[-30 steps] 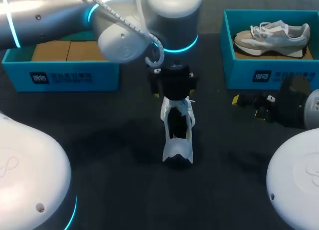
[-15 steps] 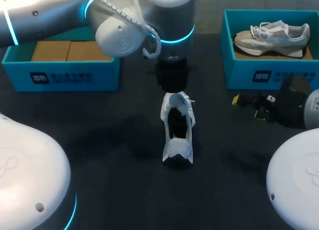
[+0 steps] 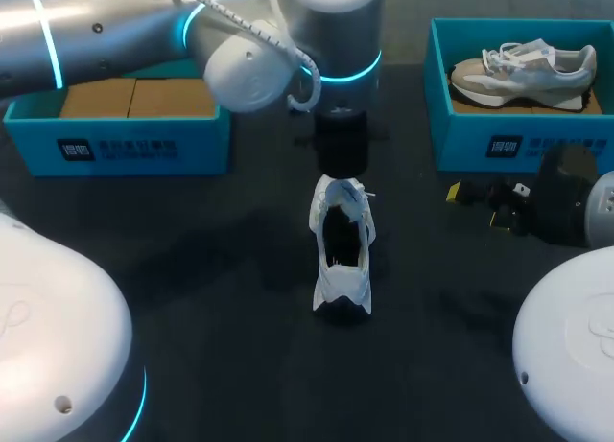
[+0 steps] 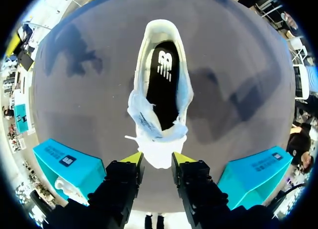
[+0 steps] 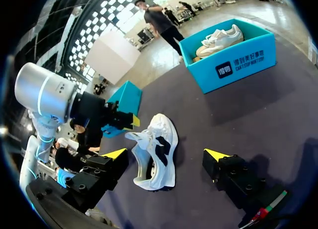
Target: Take the shoe out of the shoebox, open the shoe tongue, remove and reinsert the insole, then place the shoe into the shoebox
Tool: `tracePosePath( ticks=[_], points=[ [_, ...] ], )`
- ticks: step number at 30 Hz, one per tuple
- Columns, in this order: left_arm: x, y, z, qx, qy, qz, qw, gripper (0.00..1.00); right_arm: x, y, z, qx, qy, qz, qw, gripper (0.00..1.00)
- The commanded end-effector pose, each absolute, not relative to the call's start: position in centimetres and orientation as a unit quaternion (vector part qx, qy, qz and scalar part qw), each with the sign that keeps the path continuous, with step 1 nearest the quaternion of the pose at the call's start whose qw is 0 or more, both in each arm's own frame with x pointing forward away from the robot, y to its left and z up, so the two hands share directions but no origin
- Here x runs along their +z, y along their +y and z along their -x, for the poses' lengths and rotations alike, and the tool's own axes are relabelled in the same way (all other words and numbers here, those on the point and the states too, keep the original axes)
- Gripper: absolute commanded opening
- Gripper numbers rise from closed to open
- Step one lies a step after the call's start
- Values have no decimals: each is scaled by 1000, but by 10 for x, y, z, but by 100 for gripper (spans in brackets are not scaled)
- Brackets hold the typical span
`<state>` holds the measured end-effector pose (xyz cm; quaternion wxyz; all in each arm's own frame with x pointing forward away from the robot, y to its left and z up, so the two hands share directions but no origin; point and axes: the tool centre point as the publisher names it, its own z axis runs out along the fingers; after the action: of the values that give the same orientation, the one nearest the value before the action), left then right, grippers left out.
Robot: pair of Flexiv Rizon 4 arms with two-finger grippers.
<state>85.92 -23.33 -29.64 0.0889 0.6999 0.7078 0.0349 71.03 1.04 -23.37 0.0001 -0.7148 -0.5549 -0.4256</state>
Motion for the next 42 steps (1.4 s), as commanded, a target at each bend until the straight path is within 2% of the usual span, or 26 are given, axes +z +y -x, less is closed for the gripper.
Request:
tracePosePath(
  ticks=[1, 6, 25, 34, 42],
  points=[
    [-299, -235, -862, 32, 707, -701, 88, 33, -234, 6, -710, -307, -627, 700, 151, 100],
    [-304, -233, -848, 25, 700, -710, 75, 28, -234, 6, -710, -307, -627, 700, 151, 100],
    [-321, -212, -803, 9, 696, -717, 42, 29, -234, 6, -710, -307, -627, 700, 151, 100],
    [-311, -210, -808, 12, 701, -712, 45, 31, -234, 6, -710, -307, -627, 700, 151, 100],
    [-316, -240, -823, 8, 705, -707, 60, 29, -234, 6, -710, -307, -627, 700, 151, 100]
  ],
)
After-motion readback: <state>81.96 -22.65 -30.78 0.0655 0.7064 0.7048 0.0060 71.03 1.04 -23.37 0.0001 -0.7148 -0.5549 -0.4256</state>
